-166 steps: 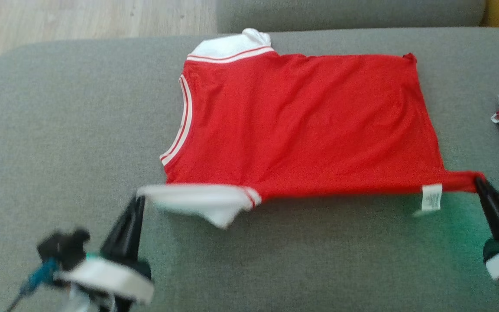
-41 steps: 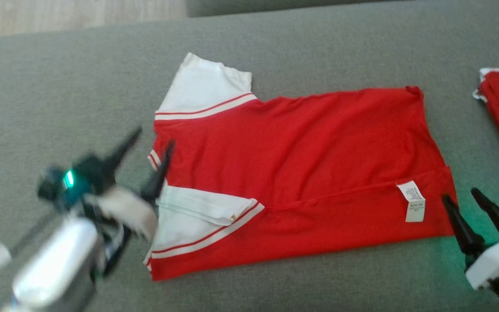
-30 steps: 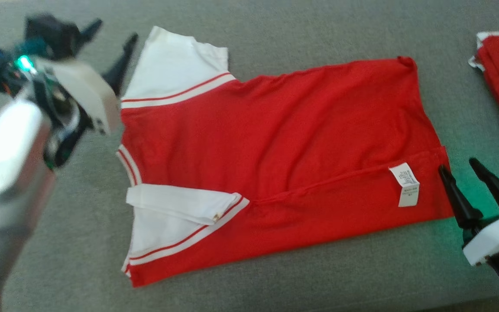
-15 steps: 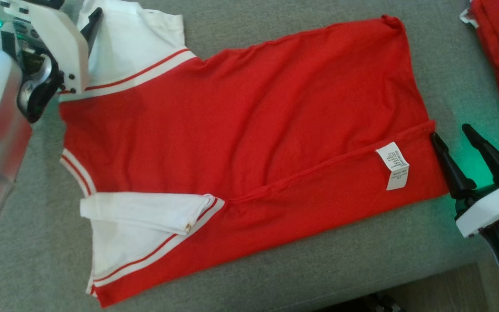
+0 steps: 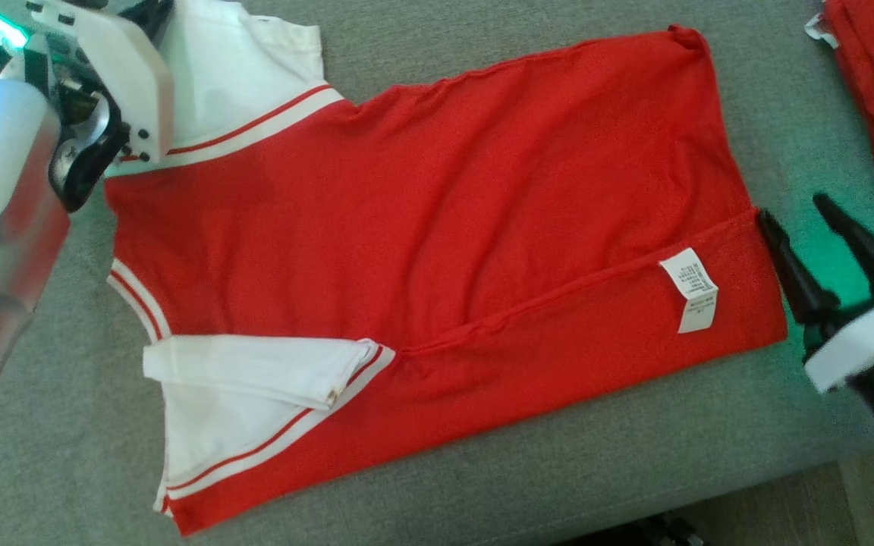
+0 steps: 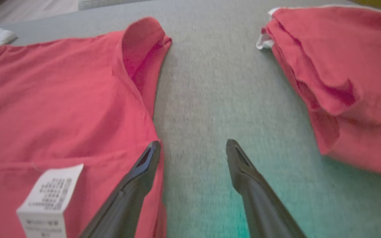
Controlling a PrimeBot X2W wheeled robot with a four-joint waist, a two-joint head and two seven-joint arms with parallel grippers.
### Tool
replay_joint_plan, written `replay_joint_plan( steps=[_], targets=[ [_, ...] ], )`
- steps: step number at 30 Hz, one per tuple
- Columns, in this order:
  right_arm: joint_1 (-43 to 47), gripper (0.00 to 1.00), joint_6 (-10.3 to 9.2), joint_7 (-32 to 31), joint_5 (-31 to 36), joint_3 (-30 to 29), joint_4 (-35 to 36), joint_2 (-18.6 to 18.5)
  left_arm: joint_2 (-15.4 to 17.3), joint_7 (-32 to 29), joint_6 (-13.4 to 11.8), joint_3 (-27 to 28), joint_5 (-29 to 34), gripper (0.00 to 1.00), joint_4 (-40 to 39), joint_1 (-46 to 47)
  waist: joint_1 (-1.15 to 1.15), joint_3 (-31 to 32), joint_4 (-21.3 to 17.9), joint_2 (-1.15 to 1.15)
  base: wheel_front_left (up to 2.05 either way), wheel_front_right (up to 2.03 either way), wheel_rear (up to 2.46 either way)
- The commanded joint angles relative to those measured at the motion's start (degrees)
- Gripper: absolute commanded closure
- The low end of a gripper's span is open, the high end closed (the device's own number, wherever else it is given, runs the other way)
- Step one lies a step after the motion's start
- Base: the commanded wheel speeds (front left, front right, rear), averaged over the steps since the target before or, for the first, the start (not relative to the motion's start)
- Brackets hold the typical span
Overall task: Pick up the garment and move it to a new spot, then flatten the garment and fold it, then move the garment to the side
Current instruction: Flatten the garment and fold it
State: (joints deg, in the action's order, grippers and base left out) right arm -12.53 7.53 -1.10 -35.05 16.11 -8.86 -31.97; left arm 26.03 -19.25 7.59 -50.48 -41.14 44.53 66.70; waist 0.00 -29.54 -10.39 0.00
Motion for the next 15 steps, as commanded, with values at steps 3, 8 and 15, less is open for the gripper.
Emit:
replay_joint_plan(
  steps=[3, 8, 15],
  targets=[
    [-5.88, 0.00, -0.04, -3.89, -1.34, 1.80, 3.94, -4.99, 1.73, 2.55, -0.11, -0.48, -0.71, 1.00, -1.18, 4.34, 0.00, 0.40, 1.01, 0.00, 0.00, 0.00, 0.00],
    [-17.70, 0.00, -0.04, -12.75, -1.43, 6.19, 3.96, -7.41, 0.97, 4.31, -0.10, -3.54, -1.99, 1.00, -1.46, 5.72, 0.00, 0.89, 2.50, 0.00, 0.00, 0.00, 0.00],
    [-31.62, 0.00, -0.04, -23.30, -1.16, 16.29, -5.63, -8.63, -0.64, 6.64, -0.10, -7.49, -3.63, 1.00, -1.74, 8.39, 0.00, 0.73, 5.66, 0.00, 0.00, 0.00, 0.00]
  ],
)
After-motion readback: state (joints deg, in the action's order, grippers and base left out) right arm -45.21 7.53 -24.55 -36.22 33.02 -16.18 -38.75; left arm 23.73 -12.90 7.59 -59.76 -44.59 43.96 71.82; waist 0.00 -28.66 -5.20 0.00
